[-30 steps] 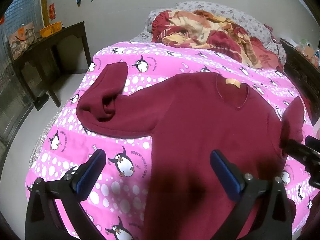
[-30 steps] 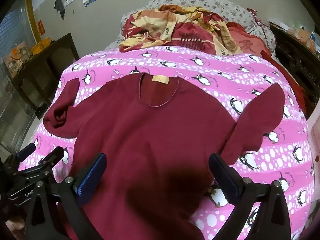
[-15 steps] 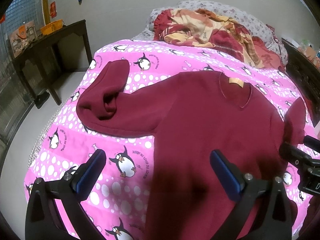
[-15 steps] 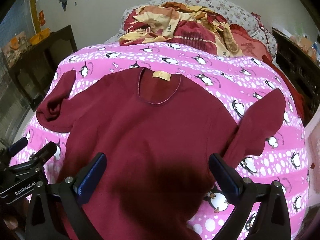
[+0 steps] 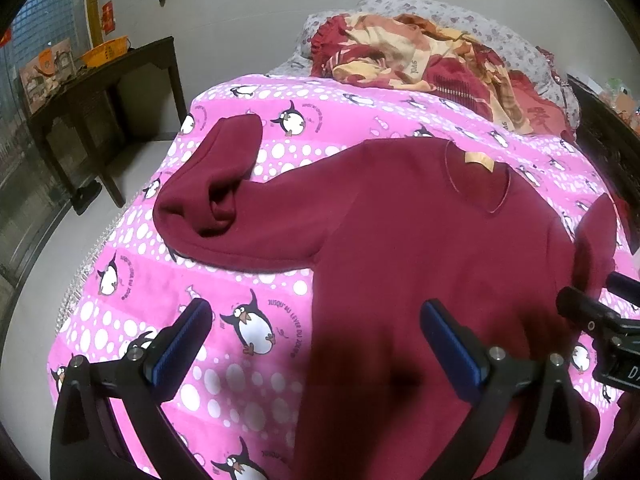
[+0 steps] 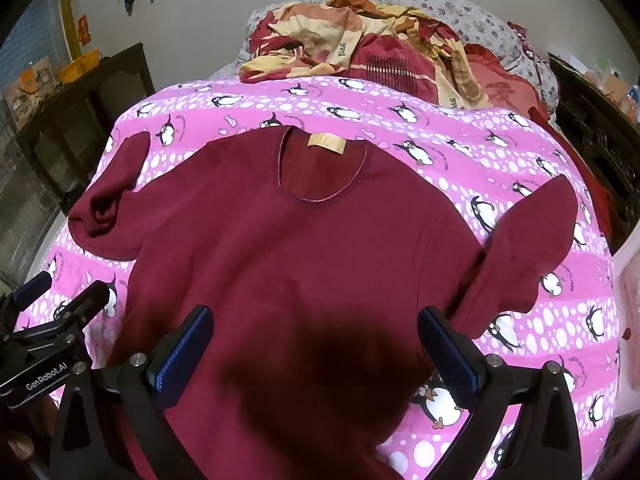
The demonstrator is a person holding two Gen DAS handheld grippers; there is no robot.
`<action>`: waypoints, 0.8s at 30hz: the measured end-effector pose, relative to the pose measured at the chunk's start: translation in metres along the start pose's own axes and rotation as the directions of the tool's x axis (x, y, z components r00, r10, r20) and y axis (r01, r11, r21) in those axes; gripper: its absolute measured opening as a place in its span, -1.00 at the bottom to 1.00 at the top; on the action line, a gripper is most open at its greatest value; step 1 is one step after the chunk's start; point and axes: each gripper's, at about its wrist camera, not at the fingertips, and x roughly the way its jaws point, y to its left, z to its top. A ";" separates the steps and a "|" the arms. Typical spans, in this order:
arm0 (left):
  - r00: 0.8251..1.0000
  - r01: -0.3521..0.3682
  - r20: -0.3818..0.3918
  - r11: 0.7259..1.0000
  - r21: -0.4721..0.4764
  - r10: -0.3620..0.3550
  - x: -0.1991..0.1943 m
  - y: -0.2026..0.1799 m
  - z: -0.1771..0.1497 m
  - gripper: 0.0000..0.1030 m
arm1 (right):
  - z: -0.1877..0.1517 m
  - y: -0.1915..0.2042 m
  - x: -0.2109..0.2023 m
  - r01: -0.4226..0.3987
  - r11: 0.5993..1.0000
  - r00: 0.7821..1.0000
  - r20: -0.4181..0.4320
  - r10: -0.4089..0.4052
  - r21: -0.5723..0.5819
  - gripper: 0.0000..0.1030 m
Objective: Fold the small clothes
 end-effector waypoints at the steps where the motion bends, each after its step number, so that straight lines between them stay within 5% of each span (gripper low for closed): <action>1: 1.000 -0.001 -0.001 1.000 0.001 0.001 0.001 0.000 0.000 1.00 | 0.000 0.001 0.001 0.001 1.000 1.000 -0.001 -0.001 -0.003 1.00; 24: 1.000 0.001 -0.021 1.000 -0.005 -0.001 0.012 0.003 -0.001 1.00 | 0.003 0.004 0.022 0.006 1.000 0.999 -0.040 -0.006 -0.007 1.00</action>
